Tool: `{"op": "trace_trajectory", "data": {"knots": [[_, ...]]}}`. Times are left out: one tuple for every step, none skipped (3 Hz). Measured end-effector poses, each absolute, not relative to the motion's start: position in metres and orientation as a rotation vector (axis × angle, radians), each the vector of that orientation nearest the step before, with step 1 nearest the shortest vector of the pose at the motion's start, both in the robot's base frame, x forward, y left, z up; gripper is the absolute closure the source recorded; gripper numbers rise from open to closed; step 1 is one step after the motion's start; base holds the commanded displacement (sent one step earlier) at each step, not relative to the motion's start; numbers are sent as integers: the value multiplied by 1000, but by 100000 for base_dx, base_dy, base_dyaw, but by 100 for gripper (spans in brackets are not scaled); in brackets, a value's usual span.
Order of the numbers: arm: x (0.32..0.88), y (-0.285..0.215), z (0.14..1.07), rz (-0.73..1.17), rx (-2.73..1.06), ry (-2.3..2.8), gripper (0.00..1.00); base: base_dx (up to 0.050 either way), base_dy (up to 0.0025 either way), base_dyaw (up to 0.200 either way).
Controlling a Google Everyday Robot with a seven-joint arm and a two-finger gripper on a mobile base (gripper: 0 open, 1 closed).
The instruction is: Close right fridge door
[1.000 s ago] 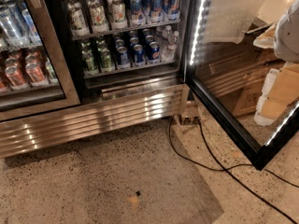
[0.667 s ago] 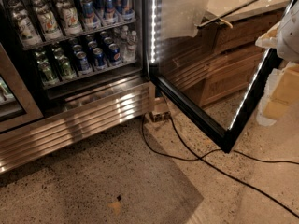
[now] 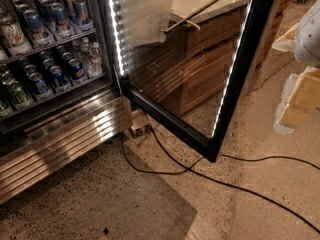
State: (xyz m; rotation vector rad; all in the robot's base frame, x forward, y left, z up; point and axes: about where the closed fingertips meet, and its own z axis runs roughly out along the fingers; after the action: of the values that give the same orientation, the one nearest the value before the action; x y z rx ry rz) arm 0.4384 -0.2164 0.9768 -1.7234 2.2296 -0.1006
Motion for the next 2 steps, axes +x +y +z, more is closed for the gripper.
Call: {"op": "trace_trajectory", "data": {"knots": [[438,-216,977,-101,-1723,2230,0,0,0,-19198],[438,-216,977,-101,-1723,2230,0,4600,0,0]]}}
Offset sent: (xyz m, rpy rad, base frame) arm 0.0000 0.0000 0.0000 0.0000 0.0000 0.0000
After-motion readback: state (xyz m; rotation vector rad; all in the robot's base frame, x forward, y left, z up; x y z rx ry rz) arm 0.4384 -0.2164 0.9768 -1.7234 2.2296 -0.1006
